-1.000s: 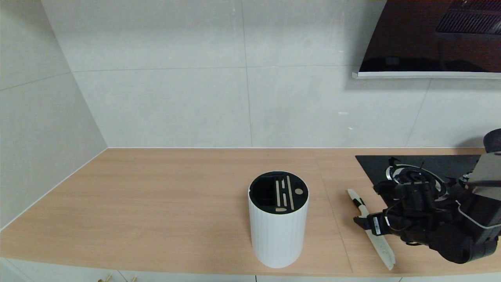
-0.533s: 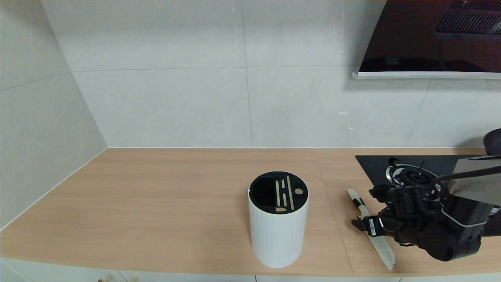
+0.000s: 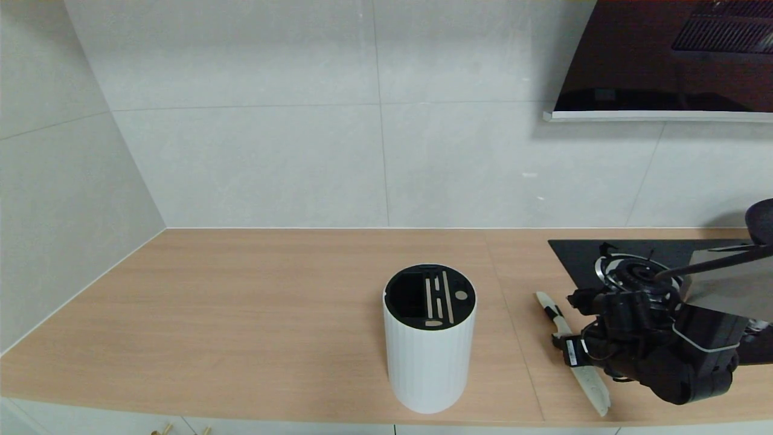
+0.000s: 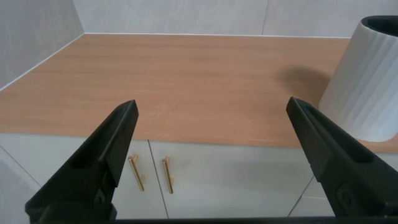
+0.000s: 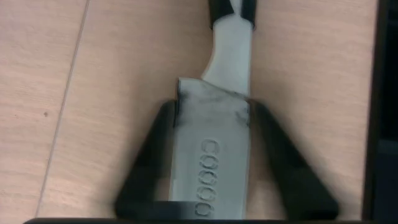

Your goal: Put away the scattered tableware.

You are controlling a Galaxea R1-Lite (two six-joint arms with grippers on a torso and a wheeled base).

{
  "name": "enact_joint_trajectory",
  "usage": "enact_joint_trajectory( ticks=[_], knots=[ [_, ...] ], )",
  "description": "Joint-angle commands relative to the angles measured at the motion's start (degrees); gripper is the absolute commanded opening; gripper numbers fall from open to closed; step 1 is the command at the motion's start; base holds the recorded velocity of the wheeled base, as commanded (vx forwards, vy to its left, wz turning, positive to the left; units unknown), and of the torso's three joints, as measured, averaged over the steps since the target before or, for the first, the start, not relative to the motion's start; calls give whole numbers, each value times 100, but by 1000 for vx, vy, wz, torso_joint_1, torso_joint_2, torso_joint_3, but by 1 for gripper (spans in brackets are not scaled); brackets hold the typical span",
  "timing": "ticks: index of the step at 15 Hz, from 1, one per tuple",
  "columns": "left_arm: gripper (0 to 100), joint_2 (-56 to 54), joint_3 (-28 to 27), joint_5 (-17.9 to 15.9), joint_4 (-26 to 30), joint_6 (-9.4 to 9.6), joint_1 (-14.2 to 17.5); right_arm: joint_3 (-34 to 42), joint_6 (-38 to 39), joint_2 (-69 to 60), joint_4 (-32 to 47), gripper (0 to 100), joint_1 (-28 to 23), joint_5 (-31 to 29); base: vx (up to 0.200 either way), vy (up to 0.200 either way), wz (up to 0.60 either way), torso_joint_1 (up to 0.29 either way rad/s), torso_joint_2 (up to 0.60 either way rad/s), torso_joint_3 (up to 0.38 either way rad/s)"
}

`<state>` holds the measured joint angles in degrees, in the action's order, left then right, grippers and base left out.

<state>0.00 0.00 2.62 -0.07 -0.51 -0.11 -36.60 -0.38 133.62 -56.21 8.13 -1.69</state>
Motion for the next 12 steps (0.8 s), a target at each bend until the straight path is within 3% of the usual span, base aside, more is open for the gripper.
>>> enact_joint_trajectory(
  ticks=[1, 4, 7, 8, 12],
  knots=[
    [100, 0, 0, 2, -1, -2, 2, 12, -6, 32, 22, 0, 4, 2, 0, 0, 0, 0, 0, 0],
    [100, 0, 0, 2, -1, -2, 2, 56, 11, -214, 22, 0, 4, -50, 0, 0, 0, 0, 0, 0],
    [100, 0, 0, 2, -1, -2, 2, 276, 275, -1681, 400, 0, 110, -68, 0, 0, 0, 0, 0, 0],
    [100, 0, 0, 2, -1, 7, 2, 249, 284, -2077, 673, 0, 110, -59, 0, 0, 0, 0, 0, 0],
    [100, 0, 0, -7, -10, 51, 2, -726, 662, -3826, 2958, 0, 549, 380, 0, 0, 0, 0, 0, 0]
  ],
)
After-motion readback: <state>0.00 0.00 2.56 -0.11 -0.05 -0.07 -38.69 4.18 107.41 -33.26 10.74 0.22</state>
